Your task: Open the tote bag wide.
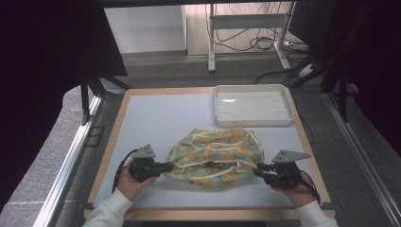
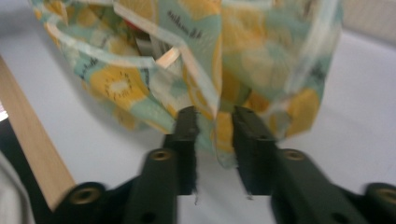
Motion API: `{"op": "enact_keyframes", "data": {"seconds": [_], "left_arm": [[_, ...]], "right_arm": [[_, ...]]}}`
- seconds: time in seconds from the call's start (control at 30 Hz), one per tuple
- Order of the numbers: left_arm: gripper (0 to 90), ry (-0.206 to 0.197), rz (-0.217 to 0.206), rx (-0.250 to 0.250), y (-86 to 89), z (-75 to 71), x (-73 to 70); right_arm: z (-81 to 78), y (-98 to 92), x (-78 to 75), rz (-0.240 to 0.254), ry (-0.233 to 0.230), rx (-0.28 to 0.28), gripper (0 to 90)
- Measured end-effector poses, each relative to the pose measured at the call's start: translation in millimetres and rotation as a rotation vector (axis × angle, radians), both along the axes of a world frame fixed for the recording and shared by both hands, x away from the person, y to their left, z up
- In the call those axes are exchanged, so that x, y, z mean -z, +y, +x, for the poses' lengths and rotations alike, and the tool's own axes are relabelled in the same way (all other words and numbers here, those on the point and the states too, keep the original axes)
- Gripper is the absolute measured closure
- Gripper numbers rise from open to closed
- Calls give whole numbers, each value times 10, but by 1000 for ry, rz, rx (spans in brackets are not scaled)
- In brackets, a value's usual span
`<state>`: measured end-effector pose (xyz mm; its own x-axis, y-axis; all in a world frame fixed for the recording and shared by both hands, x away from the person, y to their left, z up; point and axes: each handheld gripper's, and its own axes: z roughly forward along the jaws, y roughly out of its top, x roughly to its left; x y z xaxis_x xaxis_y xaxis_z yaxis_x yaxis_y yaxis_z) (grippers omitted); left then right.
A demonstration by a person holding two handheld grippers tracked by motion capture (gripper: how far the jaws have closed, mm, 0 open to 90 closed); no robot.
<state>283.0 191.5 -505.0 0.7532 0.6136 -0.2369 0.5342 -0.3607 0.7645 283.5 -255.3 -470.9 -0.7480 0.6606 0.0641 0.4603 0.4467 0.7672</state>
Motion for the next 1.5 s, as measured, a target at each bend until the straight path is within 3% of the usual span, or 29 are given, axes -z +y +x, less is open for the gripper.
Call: {"op": "enact_keyframes", "data": {"seconds": [0.03,0.17,0.27,0.33,0.4,0.57,0.73,0.93,1.17,1.5], "left_arm": [[895,0,1,1,-4,0,0],[895,2,0,0,-2,0,-1],[895,3,1,0,4,1,0],[895,6,1,-1,9,-1,1],[895,7,3,0,13,-3,5],[894,15,14,4,15,-10,23],[894,34,28,2,31,1,66],[893,74,66,9,24,45,172],[894,99,95,19,4,52,239],[893,113,108,27,-29,43,280]], "right_arm": [[32,56,-59,-10,-27,10,534],[172,162,-91,-36,-29,14,529],[254,227,-79,-29,-27,7,671],[254,255,-77,-15,-20,-19,806],[223,248,-78,7,-1,-48,875],[99,166,13,31,40,-101,884],[56,104,214,-1,117,-103,885],[84,78,370,-34,172,-101,885],[74,88,460,-68,199,-110,885],[36,33,475,-53,210,-104,884]]}}
